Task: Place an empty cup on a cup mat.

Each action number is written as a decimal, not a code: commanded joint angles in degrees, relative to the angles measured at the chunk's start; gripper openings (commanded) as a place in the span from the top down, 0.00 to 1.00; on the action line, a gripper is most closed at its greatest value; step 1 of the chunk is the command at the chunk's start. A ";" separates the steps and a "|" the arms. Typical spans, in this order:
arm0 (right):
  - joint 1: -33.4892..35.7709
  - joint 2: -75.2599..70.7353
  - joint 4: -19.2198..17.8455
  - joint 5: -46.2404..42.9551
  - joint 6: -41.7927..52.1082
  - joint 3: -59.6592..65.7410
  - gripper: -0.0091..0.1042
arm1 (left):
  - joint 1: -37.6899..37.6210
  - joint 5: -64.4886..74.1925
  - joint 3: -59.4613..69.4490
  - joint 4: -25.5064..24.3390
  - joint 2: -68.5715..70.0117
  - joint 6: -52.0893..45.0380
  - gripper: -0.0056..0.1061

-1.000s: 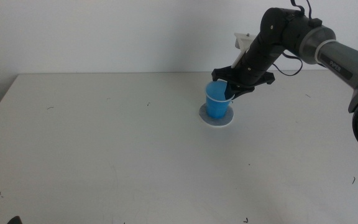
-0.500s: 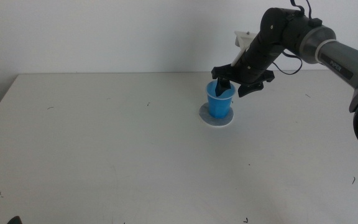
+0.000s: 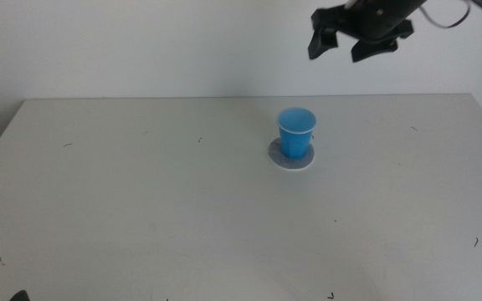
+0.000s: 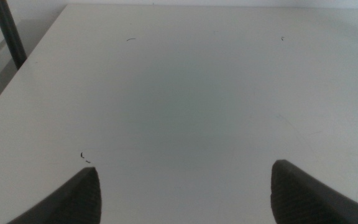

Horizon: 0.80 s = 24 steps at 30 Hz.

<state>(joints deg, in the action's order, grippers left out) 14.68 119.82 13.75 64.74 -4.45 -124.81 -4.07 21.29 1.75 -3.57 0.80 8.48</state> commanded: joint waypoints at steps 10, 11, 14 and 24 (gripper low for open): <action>-3.55 -23.89 -2.61 5.67 1.23 -1.21 0.35 | 0.06 -3.84 -0.34 -0.18 0.53 0.61 0.01; -3.55 -25.43 -2.77 6.41 1.23 -1.21 0.35 | 0.06 -3.84 -0.34 -0.18 0.53 0.61 0.01; -3.55 -29.40 -2.67 8.92 2.31 -0.83 0.35 | 0.06 -3.84 -0.34 -0.18 0.53 0.61 0.01; -3.61 -52.78 -9.81 -7.01 3.00 27.60 0.35 | 0.06 -3.84 -0.34 -0.18 0.53 0.61 0.01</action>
<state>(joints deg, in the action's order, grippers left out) 11.51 71.65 5.53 65.38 -2.42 -100.93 -4.07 21.29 1.75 -3.57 0.80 8.48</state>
